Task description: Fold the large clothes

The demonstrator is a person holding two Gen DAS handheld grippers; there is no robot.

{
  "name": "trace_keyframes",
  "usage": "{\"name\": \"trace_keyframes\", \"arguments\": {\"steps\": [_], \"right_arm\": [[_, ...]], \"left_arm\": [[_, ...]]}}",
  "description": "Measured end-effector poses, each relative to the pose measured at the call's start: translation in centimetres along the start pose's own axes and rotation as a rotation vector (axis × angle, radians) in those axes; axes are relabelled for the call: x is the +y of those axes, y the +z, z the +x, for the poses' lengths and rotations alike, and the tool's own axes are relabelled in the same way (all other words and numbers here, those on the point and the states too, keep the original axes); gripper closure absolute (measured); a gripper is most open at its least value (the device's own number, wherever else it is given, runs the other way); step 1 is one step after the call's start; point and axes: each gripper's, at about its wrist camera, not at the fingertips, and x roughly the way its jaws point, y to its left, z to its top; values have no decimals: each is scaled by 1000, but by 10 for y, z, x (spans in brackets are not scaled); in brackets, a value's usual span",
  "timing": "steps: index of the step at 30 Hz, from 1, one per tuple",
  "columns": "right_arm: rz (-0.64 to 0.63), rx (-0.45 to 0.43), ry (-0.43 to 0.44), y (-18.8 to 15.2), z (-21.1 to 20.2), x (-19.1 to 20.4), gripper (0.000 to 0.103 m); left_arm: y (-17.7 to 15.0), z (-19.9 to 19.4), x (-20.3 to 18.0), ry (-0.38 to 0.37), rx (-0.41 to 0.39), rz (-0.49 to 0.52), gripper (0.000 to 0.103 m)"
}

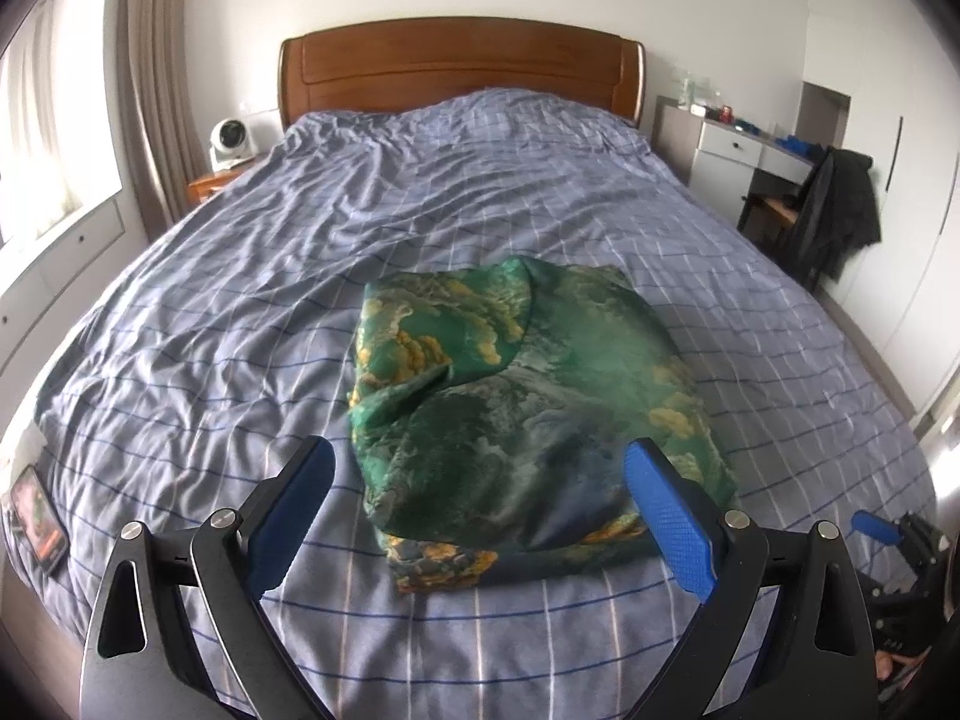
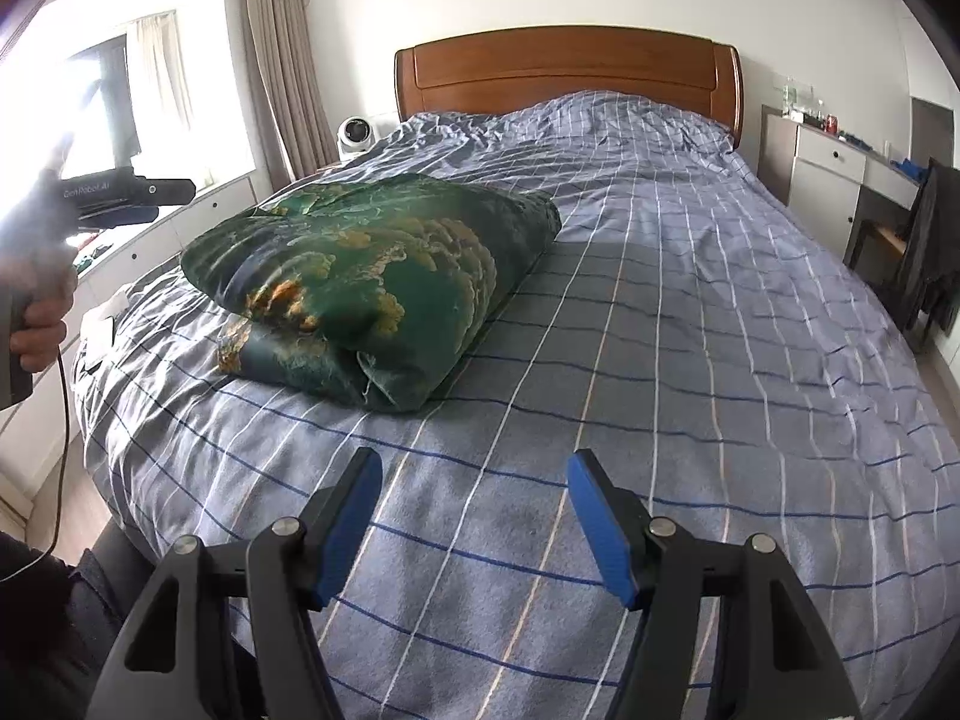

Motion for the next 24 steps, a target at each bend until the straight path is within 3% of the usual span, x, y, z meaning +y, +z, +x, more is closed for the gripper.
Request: {"name": "trace_keyframes", "arguments": {"steps": [12,16,21,24], "right_arm": [[-14,-5,-17,1,-1,-2,37],[-27,9,-15,0,1,2,37],[-35,14,2,1,1,7,37],[-23,24,2,2,4,7,37]], "left_arm": [[12,6,-16,-37,28,60,5],[26,7,1,-76,63,55,5],[61,26,69,-204,115,-113,5],[73,63,115,-344,219,-319,5]]}}
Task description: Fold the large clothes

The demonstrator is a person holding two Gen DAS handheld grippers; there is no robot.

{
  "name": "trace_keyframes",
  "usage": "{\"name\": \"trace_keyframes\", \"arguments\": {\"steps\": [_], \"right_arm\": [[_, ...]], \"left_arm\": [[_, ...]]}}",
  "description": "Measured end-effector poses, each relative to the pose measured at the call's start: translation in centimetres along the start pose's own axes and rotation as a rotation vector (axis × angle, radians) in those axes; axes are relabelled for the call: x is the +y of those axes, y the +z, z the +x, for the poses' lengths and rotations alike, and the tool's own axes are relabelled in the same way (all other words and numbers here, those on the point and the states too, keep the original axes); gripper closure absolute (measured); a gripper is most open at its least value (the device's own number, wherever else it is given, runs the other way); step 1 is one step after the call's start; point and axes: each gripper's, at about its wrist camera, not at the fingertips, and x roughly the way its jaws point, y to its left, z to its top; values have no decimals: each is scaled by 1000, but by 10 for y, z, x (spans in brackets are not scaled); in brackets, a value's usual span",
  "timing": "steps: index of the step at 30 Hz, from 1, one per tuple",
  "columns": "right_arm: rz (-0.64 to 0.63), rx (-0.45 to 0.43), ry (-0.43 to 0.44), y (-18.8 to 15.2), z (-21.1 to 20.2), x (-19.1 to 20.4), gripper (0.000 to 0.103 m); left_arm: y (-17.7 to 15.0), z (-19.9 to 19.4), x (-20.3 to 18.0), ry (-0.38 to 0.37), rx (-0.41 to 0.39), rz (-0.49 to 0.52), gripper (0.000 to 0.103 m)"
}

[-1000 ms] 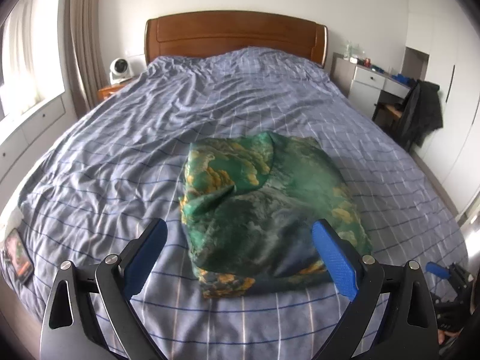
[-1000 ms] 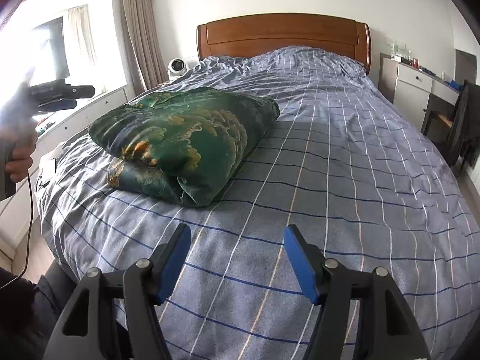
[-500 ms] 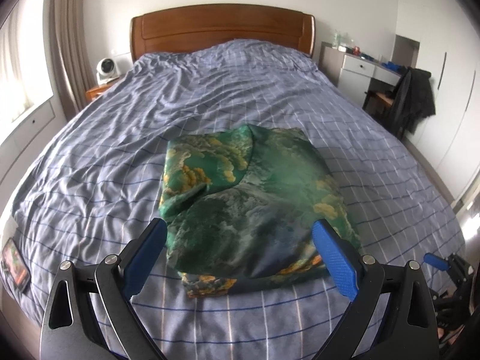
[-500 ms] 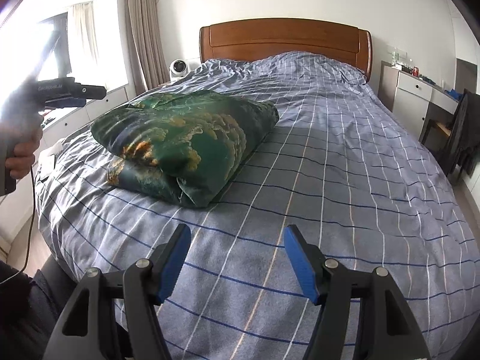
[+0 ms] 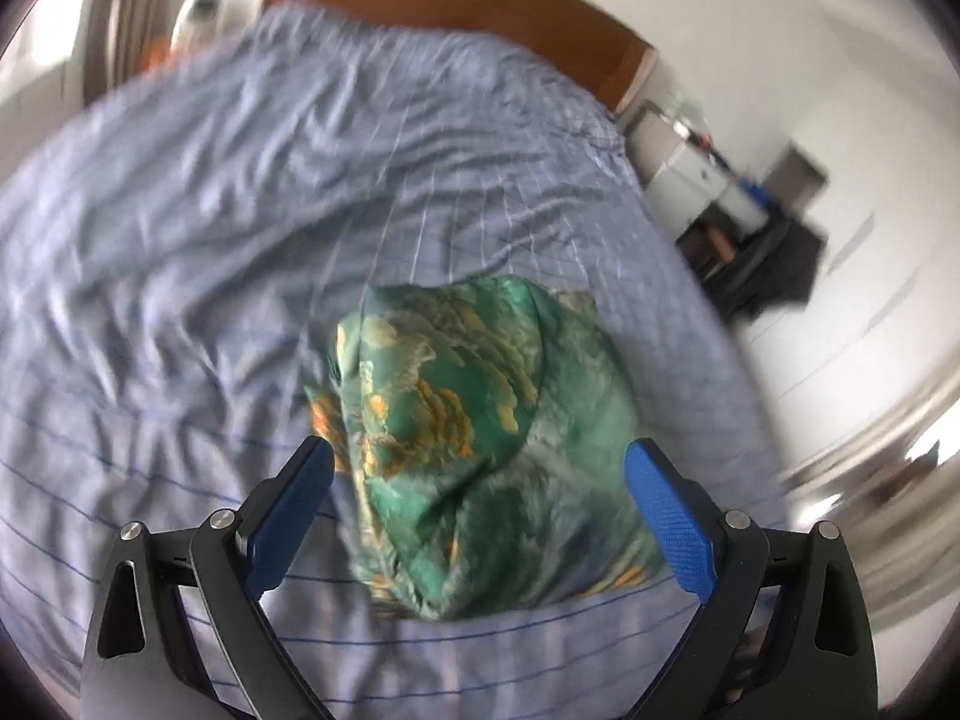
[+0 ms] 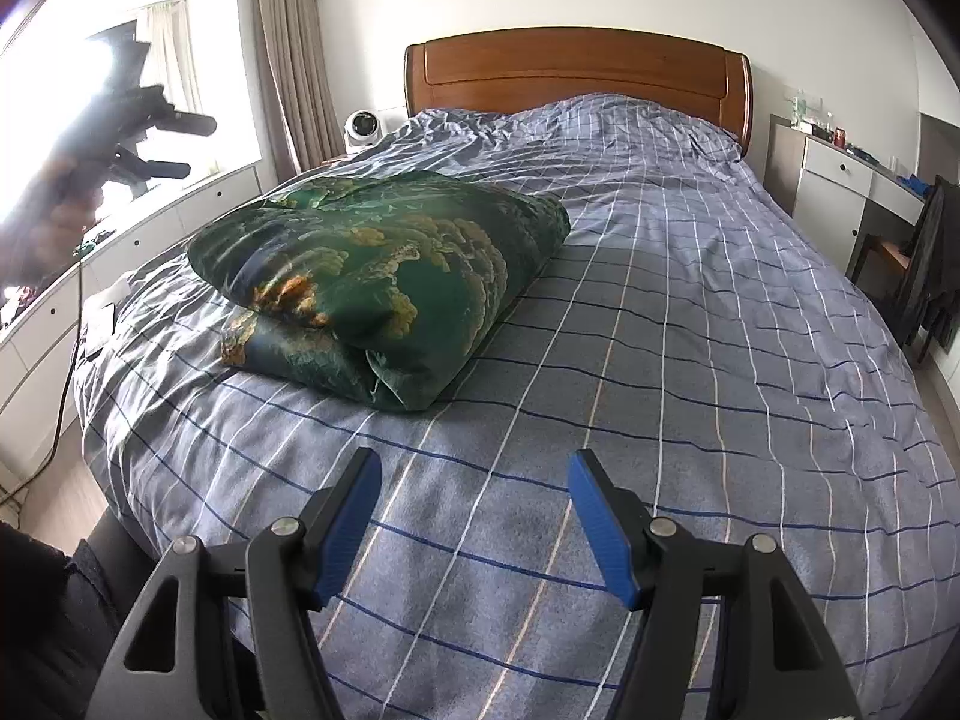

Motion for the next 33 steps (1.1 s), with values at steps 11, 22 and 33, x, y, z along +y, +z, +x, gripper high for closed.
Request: {"name": "trace_keyframes", "arguments": {"steps": [11,22,33], "right_arm": [[-2,-1,15,46,7,-2,37],[377,158,336,131,122,-83,23],[774,405,702,103,273,-75,5]], "left_arm": [[-12,143,64,55,295,-67,6],[-50,177,109,-144,330,-197,0],[-37,202,113,-209,311,-196,0]]}}
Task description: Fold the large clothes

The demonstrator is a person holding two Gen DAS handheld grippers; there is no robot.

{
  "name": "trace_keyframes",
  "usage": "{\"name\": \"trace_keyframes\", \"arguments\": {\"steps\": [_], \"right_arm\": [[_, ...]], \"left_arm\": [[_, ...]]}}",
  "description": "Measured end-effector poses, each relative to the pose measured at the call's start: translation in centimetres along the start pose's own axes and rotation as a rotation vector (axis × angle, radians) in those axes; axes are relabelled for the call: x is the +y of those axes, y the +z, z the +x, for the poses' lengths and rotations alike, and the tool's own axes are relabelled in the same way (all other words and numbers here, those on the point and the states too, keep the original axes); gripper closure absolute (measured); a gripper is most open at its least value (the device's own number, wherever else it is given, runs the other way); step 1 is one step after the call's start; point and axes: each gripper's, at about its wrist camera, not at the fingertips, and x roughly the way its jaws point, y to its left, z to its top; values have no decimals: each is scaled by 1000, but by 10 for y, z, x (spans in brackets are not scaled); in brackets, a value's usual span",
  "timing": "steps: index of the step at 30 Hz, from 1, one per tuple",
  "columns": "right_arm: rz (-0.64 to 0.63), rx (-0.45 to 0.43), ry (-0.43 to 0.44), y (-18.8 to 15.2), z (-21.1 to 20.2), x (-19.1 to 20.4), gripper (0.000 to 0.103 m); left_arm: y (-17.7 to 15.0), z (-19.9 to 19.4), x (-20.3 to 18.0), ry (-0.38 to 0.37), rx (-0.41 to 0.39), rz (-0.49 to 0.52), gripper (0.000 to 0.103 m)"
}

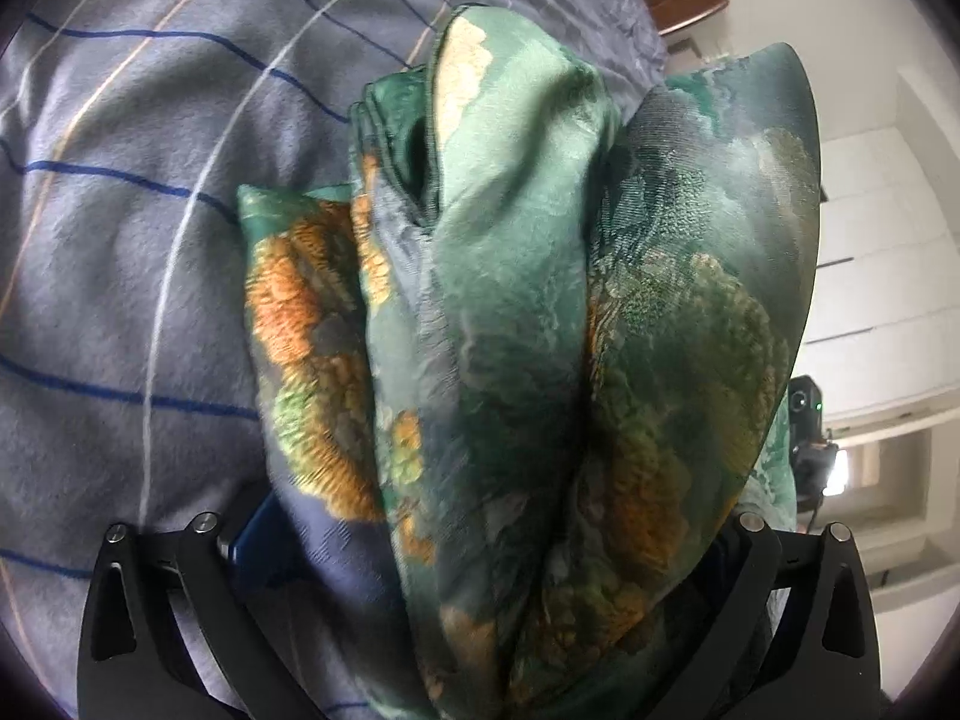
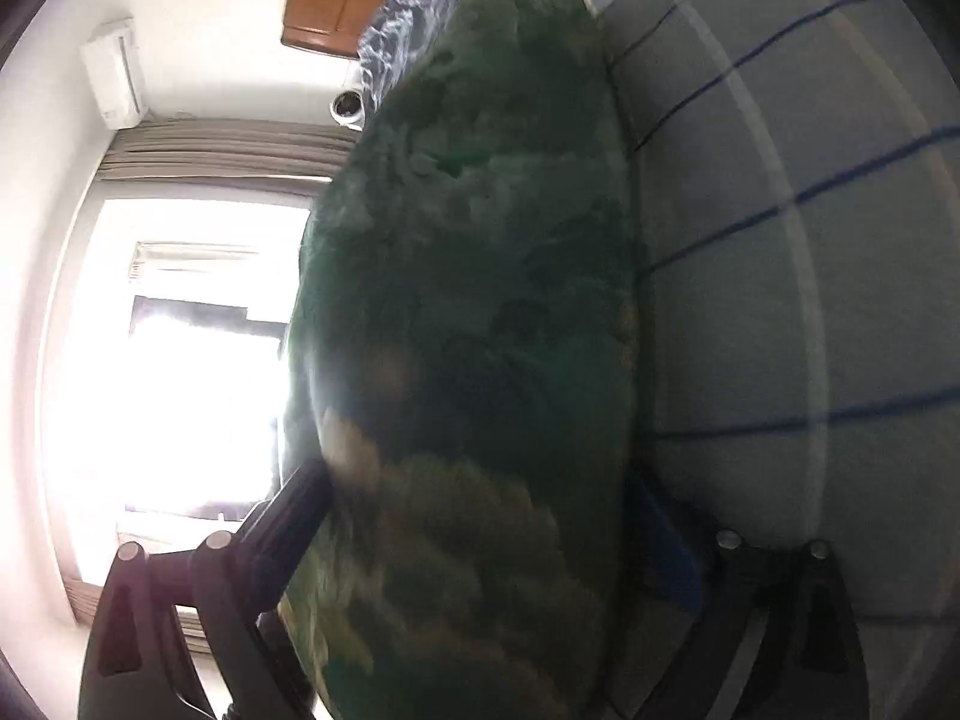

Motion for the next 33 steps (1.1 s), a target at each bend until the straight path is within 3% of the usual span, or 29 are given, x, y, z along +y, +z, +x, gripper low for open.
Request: {"name": "trace_keyframes", "arguments": {"steps": [2,4,7,9,12,18,22,28,31,33], "right_arm": [[-88,23,-109,1,9,21,6],[-255,50,-248,-7,19,53,7],[-537,52,-432,-35,34,98,9],[-643,4,-475,-51,34,115,12],[-724,-48,-480,-66,30,128,15],[-855,-113,-429,-86,16,148,17],[-920,-155,-365,-86,-6,165,17],[-915,-180,-280,-24,-36,179,17],[-902,-185,-266,13,-31,186,17],[-867,-177,-252,35,-27,180,17]], "left_arm": [[-2,3,-4,1,-23,-2,0],[-7,5,-15,19,-61,11,1],[-22,-1,-24,35,-136,36,20],[-30,-9,-26,17,-172,36,31],[-42,-18,-34,2,-213,55,37],[-63,-36,-58,8,-294,119,38],[-49,-46,-84,16,-330,172,38],[4,-54,-132,54,-373,269,38],[32,-43,-139,59,-379,273,38],[45,-31,-134,75,-360,259,32]]}}
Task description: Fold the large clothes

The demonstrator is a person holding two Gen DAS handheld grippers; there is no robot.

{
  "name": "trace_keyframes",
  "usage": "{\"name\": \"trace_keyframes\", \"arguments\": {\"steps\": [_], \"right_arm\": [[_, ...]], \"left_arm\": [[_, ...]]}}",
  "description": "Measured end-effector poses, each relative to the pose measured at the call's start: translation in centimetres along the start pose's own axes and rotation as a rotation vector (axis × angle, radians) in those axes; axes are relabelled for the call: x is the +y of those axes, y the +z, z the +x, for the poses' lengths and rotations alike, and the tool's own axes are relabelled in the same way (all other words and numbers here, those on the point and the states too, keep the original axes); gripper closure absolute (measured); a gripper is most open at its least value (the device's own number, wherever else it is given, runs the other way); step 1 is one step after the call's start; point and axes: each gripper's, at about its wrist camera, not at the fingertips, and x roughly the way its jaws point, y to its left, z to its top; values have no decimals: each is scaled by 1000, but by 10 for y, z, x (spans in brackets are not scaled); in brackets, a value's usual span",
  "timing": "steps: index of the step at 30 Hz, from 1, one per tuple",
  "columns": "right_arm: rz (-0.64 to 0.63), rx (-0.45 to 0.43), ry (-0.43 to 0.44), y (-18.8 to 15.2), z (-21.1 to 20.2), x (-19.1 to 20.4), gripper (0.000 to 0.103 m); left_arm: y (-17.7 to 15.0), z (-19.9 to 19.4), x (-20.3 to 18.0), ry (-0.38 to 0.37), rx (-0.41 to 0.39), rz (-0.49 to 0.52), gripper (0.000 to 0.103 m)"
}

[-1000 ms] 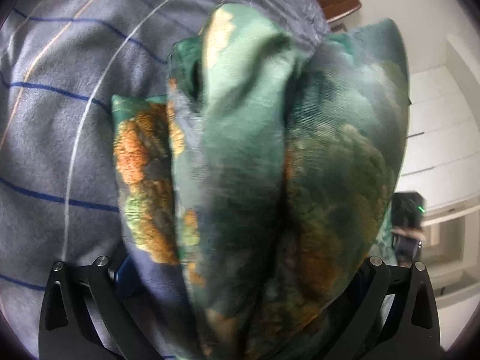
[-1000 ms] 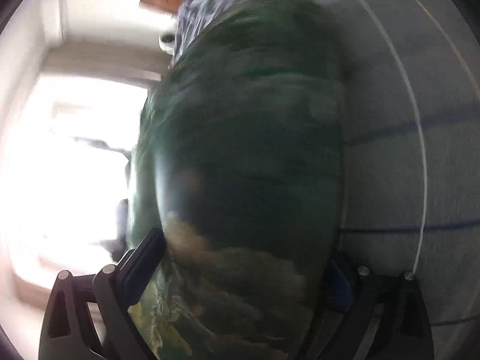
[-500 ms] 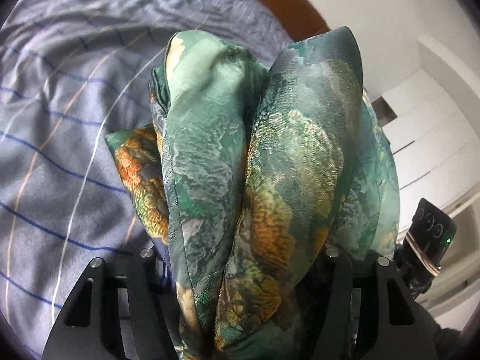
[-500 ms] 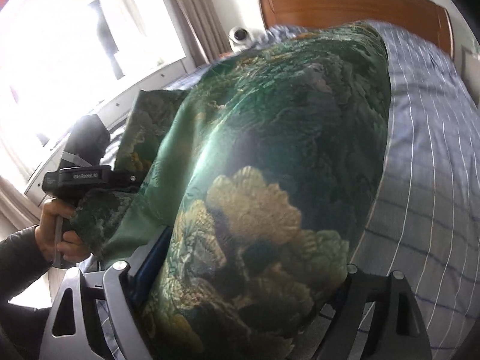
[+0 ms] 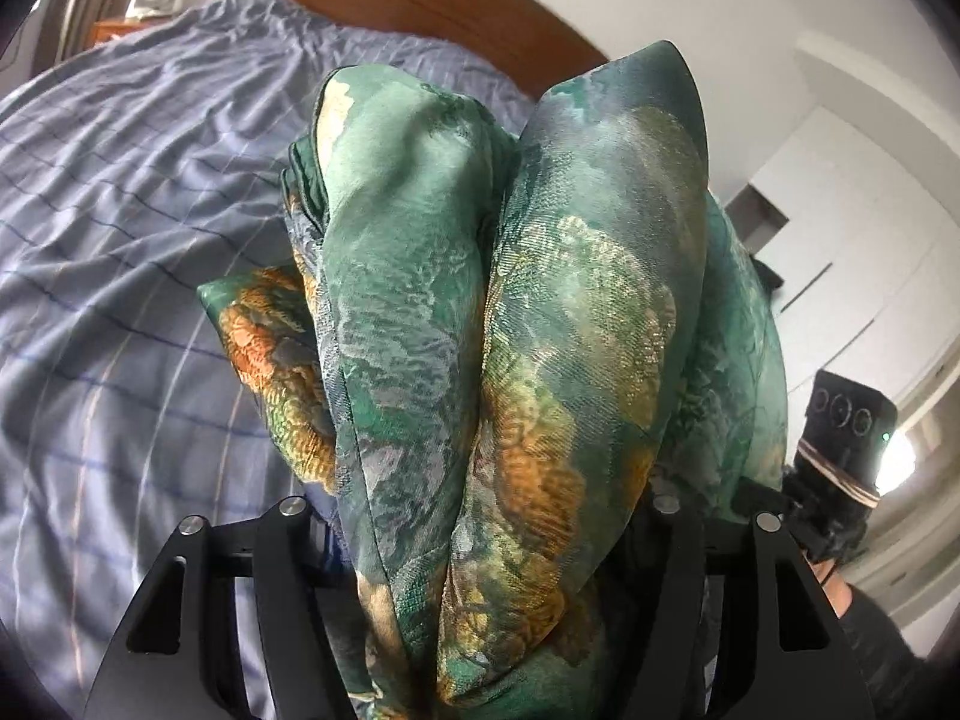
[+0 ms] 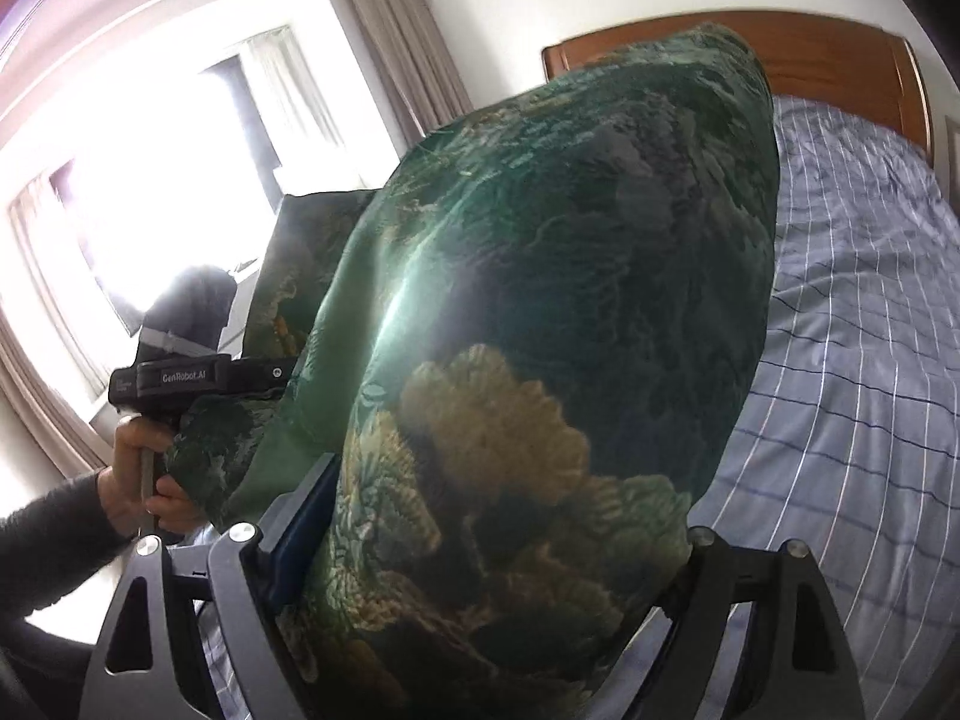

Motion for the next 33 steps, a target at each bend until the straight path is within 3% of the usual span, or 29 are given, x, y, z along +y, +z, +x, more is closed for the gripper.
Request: {"name": "trace_keyframes", "arguments": {"steps": [3,5,6,7,9,11,13,16,17,20,21,24,26,28,33], "right_arm": [[174,85,42,-7,28,-56,11],[295,160,7,-24,51,-86,4],[385,216,-42,-43,66,-107,3],[439,221,-68,-56,70,-119,3],[555,103,-4,-77,58,-139,0],[582,62,21,-85,43,-138,0],[538,34,-18,-88,21,-129,0],[409,8,-149,-83,-10,-112,0],[351,-2,-197,-82,-21,-103,0],[200,-25,-315,-87,-51,-67,0],[156,-31,-342,-86,-62,-58,0],[59,-33,-400,-79,-82,-50,0],[15,-30,-430,-94,-98,-29,0],[-12,-48,-451,-100,-105,-16,0],[-80,-198,-593,-121,-140,37,0]], "left_arm": [[-4,46,28,28,96,-86,24],[-24,83,53,67,194,-173,19],[-30,87,60,53,185,-197,13],[-33,86,64,21,166,-219,12],[-30,73,64,-30,144,-224,12],[-23,57,56,-9,149,-160,12],[-18,41,47,40,144,-79,14],[-20,4,20,203,57,118,11],[-24,-11,5,289,5,212,9],[-38,-41,-33,491,-138,360,0],[-49,-52,-54,583,-223,408,0],[-70,-63,-92,720,-343,436,0],[-81,-62,-104,722,-352,448,0],[-90,-65,-124,678,-340,441,0],[-112,-62,-162,640,-325,428,0]]}}
